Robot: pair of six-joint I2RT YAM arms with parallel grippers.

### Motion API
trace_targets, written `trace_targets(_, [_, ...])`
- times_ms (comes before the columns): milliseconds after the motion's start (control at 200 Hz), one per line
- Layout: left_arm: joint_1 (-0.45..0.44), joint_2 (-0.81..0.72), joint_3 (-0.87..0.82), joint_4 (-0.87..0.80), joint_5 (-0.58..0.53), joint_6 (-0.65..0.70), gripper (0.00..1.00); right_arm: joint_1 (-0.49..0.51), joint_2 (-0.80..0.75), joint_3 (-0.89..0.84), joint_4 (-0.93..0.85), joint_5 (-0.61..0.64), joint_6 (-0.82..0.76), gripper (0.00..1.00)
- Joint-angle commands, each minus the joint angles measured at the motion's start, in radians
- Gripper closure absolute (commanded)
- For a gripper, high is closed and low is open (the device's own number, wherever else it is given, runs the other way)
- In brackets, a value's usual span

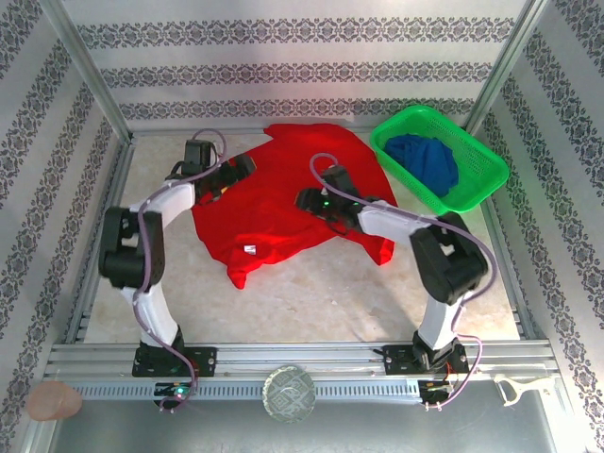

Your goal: Fold the inside-out t-shirt

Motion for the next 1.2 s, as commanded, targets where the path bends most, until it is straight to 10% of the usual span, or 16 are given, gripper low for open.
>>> trace_targets(0, [0.037,0.095,0.121,-0.067,0.036,0.047,0.00,0.031,0.072,0.049,0.030,0.016,0.104,0.46])
trace_targets(215, [0.090,0.138,0.101,-0.104,0.023,0.033,0.00,0.004,0.099,-0.048,0.061,-0.004,0.161,0.47])
trace_targets(804, [0.177,-0.367,-0.767,0.193,0.007,-0.265,0.00,-0.142,0.119,-0.031,-0.101,-0.103,0.033,0.47])
trace_targets(994, [0.067,-0.691,-1.019,0.264,-0.054,-0.420,0.00,-0.186,0.240,0.202,-0.287,-0.149,-0.103,0.48])
trace_targets(1199, [-0.109,-1.008,-0.843,-0.043,-0.228,-0.317,0.01,-0.247,0.238,0.364,-0.426,-0.182,-0.226,0.49])
